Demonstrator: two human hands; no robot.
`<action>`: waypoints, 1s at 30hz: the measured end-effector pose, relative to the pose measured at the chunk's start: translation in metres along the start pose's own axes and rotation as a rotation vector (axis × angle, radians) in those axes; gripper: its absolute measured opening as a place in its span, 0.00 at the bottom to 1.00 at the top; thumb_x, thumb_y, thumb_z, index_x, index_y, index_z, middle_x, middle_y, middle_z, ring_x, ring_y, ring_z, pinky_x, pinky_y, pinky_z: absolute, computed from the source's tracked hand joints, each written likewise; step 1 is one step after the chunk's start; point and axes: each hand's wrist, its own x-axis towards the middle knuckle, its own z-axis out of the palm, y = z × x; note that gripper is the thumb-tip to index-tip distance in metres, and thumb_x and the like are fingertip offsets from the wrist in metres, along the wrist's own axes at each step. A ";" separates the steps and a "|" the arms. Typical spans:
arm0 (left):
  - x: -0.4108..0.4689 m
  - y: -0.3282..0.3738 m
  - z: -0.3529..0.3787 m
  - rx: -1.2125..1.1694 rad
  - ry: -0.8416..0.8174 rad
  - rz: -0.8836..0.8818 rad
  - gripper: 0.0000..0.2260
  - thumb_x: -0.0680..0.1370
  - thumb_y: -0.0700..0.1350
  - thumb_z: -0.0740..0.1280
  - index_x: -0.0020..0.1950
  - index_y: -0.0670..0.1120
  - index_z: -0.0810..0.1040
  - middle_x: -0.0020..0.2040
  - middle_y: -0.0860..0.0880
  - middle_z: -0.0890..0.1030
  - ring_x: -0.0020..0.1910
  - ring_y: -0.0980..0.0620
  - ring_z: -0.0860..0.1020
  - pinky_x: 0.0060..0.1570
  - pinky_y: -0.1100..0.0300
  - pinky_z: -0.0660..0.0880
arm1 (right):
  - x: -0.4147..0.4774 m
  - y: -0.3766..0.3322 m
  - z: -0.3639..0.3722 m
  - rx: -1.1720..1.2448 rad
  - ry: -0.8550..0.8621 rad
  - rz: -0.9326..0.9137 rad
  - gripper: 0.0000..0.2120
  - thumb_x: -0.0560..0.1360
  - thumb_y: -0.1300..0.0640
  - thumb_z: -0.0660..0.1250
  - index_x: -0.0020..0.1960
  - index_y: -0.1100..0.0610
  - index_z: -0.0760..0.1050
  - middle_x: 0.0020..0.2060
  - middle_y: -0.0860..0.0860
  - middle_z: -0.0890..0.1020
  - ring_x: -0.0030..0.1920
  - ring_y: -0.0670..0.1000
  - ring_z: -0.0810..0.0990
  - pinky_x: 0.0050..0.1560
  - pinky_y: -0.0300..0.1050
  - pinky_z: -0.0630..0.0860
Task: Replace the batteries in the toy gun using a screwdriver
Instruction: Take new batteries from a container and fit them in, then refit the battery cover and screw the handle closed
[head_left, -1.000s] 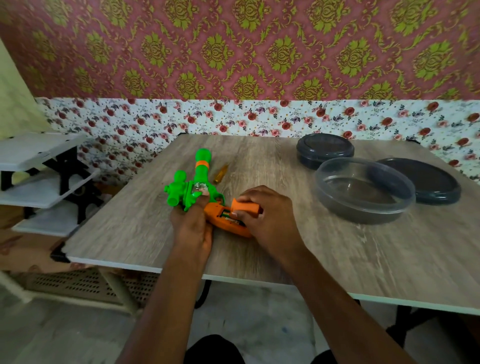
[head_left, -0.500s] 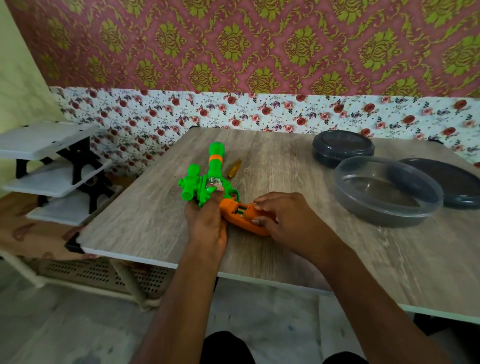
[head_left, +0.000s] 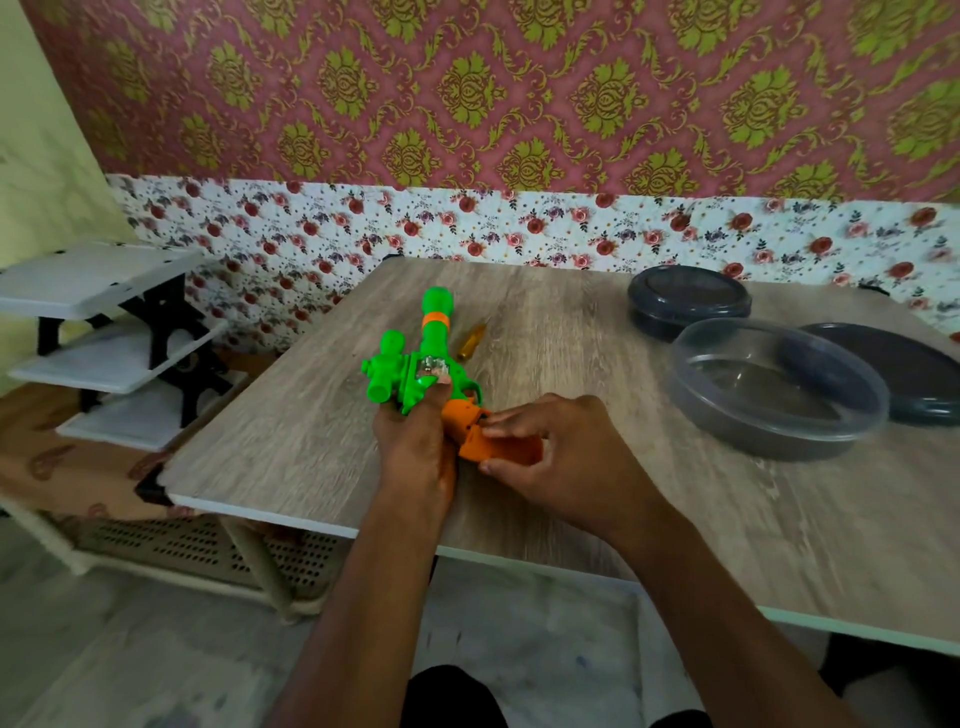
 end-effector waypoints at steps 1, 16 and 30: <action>-0.001 0.000 0.000 -0.001 -0.001 -0.003 0.20 0.78 0.33 0.70 0.70 0.39 0.74 0.63 0.32 0.80 0.50 0.37 0.81 0.54 0.37 0.80 | 0.000 -0.002 0.002 0.006 -0.006 -0.007 0.17 0.69 0.51 0.81 0.57 0.52 0.86 0.54 0.49 0.87 0.54 0.50 0.84 0.62 0.56 0.78; -0.003 0.001 0.000 -0.030 -0.028 0.010 0.21 0.79 0.32 0.69 0.71 0.42 0.73 0.53 0.39 0.82 0.41 0.44 0.82 0.45 0.46 0.82 | 0.008 -0.005 0.008 -0.145 -0.058 -0.040 0.14 0.73 0.54 0.73 0.56 0.57 0.86 0.56 0.52 0.84 0.54 0.51 0.82 0.59 0.51 0.79; 0.005 0.000 0.001 0.010 0.029 -0.023 0.22 0.78 0.31 0.69 0.71 0.42 0.73 0.64 0.35 0.81 0.63 0.32 0.80 0.59 0.34 0.78 | 0.014 0.008 0.016 0.006 0.028 0.235 0.13 0.74 0.59 0.75 0.58 0.52 0.85 0.55 0.49 0.85 0.60 0.52 0.79 0.64 0.49 0.77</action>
